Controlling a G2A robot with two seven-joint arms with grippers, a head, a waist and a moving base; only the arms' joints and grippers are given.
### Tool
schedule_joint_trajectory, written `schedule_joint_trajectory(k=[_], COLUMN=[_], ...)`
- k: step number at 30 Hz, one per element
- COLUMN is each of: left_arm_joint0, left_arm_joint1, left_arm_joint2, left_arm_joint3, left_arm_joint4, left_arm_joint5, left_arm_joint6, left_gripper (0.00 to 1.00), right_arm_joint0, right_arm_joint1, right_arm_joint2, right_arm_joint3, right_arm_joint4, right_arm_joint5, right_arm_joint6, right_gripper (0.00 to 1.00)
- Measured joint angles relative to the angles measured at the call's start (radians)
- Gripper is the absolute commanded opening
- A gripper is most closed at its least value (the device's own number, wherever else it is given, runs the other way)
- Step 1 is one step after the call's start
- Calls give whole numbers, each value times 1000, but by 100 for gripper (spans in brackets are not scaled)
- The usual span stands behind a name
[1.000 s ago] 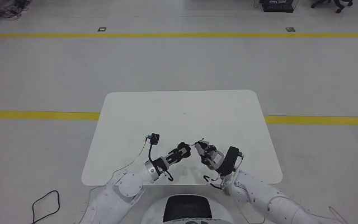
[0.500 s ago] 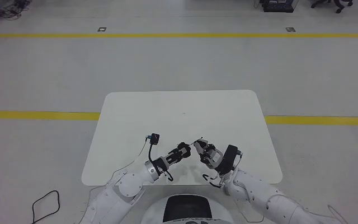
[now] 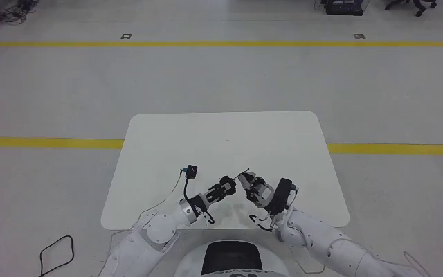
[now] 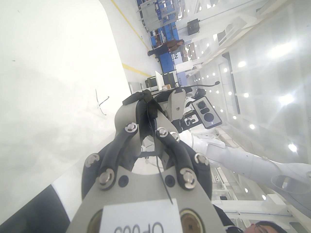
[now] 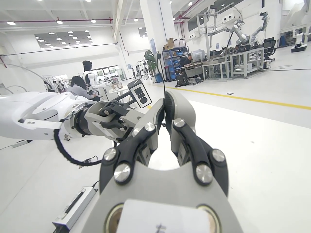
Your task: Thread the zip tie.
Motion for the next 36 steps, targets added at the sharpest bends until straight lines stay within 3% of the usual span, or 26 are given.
schedule_joint_trajectory(k=[36], left_arm_joint0=[0], left_arm_joint1=[0], left_arm_joint2=[0], left_arm_joint3=[0], left_arm_joint4=[0], left_arm_joint5=[0], left_arm_joint6=[0], left_gripper=[0], right_arm_joint0=[1], right_arm_joint1=[-2], right_arm_joint2=[-15], right_arm_joint3=[10], right_arm_joint4=[11], right_arm_joint5=[0], right_arm_joint6=[-9], right_gripper=[0])
